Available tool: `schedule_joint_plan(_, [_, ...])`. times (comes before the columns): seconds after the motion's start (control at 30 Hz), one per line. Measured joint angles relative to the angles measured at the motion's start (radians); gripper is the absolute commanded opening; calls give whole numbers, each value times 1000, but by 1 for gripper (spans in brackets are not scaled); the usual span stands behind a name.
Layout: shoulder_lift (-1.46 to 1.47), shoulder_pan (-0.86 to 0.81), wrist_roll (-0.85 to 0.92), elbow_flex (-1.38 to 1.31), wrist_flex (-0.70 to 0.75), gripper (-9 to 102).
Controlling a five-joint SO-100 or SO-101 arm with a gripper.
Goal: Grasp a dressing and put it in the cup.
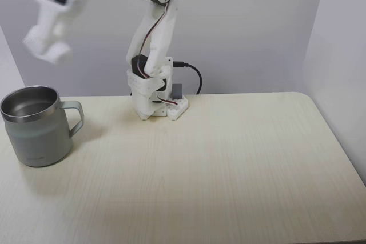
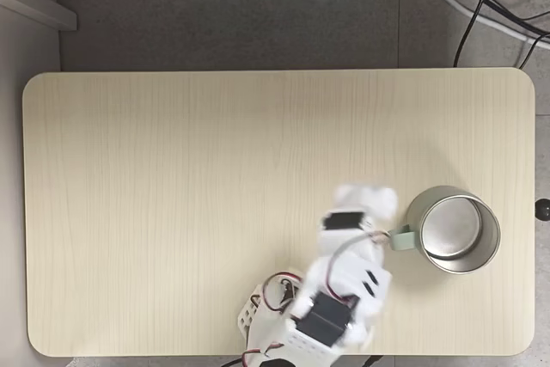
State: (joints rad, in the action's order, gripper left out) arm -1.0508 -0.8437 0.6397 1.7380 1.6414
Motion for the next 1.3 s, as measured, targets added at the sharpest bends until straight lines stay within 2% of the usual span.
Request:
schedule_joint_plan(0.17, [-78,-97,2,-97,-124,0])
schedule_joint_plan(0.47, [-106,-147,57,-279,-295,0])
schedule_joint_plan(0.8, [-179,-209,98,-313,-383,0])
schedule_joint_plan(0.97, [-179,-207,112,-330,-391,21])
schedule_joint_plan(1.1, [-179,-218,120,-347,-391,28])
schedule_joint_plan(1.3, [-144,-219,112,-382,-396,28])
